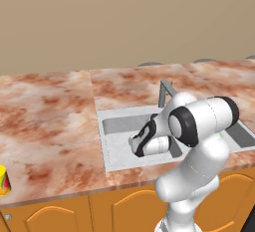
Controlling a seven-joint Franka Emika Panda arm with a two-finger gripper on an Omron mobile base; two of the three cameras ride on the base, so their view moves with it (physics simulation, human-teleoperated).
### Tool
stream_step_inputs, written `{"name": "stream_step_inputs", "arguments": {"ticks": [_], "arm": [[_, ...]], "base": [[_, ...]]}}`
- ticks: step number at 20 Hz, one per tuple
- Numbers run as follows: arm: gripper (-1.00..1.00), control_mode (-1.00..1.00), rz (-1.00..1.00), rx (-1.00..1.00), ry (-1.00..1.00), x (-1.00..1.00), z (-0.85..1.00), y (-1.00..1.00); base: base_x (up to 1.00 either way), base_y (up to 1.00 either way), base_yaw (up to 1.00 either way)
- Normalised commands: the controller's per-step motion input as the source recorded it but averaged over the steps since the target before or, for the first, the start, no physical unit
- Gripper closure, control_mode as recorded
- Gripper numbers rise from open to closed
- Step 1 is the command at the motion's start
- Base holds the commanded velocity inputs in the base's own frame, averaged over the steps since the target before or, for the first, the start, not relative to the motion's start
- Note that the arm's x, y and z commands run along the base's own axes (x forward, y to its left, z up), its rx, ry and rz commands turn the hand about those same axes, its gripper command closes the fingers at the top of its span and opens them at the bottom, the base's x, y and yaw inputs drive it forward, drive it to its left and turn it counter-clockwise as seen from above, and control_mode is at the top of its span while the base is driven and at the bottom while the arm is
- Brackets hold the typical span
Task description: Remove the corn and garlic from the sink. Then move the bowl and cup from the counter to the sink for washing.
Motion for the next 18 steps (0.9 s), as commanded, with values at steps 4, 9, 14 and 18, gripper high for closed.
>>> {"name": "stream_step_inputs", "arguments": {"ticks": [4,9,14,18], "arm": [[-1.00,-1.00,0.00,0.00,0.00,0.12,-0.12,0.00],[-1.00,-1.00,0.00,0.00,0.00,0.05,-0.13,0.02],[-1.00,-1.00,0.00,0.00,0.00,0.04,-0.13,0.04],[-1.00,-1.00,0.00,0.00,0.00,0.11,-0.14,0.04]], "base": [[0.00,0.00,0.00],[0.00,0.00,0.00],[0.00,0.00,0.00],[0.00,0.00,0.00]]}}
